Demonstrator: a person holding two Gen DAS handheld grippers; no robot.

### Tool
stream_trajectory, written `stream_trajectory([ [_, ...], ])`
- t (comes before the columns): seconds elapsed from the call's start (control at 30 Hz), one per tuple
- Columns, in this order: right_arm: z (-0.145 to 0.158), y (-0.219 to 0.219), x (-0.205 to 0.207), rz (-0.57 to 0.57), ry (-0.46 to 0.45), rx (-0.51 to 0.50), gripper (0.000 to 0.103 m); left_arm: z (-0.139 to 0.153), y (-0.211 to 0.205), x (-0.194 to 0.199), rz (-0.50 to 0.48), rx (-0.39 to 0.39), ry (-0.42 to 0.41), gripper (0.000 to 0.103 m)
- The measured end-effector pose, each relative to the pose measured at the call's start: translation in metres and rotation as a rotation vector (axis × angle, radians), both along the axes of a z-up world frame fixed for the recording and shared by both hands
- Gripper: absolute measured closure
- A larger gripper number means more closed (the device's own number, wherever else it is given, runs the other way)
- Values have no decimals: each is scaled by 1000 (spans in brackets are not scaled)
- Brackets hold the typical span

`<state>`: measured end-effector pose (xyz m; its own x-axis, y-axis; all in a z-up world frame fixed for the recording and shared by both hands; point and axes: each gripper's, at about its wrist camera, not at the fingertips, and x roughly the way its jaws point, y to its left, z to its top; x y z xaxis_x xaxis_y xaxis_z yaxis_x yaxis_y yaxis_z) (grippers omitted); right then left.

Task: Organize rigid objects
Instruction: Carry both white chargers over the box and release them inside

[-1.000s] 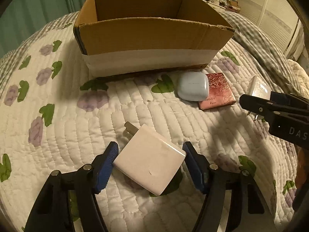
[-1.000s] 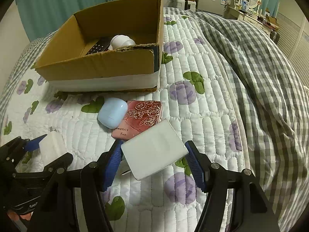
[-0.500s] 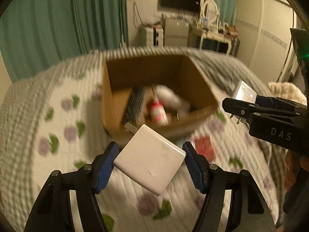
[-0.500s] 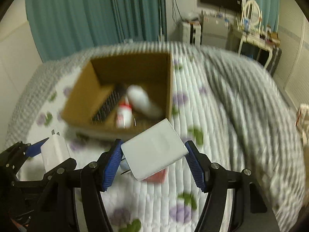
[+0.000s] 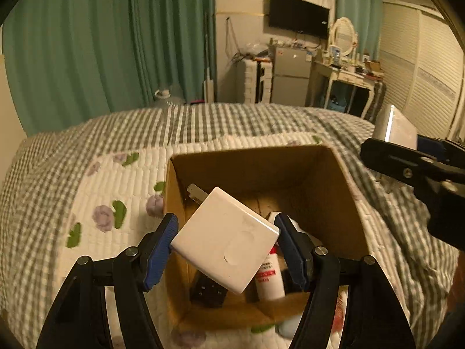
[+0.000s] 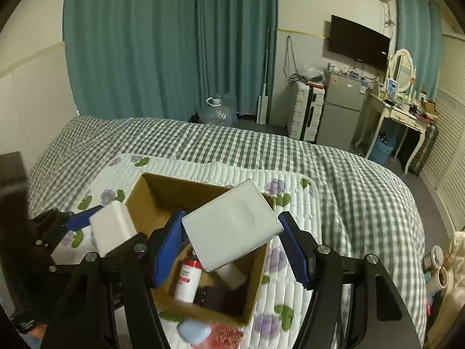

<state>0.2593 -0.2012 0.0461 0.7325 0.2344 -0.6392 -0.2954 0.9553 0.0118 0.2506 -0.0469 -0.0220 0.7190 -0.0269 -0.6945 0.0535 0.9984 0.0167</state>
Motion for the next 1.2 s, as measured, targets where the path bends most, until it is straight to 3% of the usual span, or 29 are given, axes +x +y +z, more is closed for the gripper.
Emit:
stream_trajectory([
  [0.2, -39, 7, 25, 26, 39, -25, 38, -38, -3, 18, -3, 10, 37, 33],
  [0.33, -61, 5, 35, 29, 67, -23, 38, -46, -7, 18, -38, 5, 11, 31],
  [0.47, -66, -1, 39, 25, 72, -13, 38, -38, -9, 15, -34, 30, -17, 26],
  [0.73, -50, 5, 39, 20, 41, -20, 38, -14, 17, 7, 32, 22, -24, 26],
  [0.9, -65, 25, 57, 33, 68, -33, 38, -8, 32, 1, 67, 54, -33, 26],
  [1.03, -76, 35, 65, 50, 89, -5, 38, -10, 42, -3, 73, 31, -26, 26],
  [1.13, -73, 38, 62, 36, 68, -17, 23, -7, 47, -10, 82, 6, -24, 26],
  [1.2, -64, 37, 53, 23, 39, -40, 22, -2, 48, -17, 90, -13, -25, 19],
])
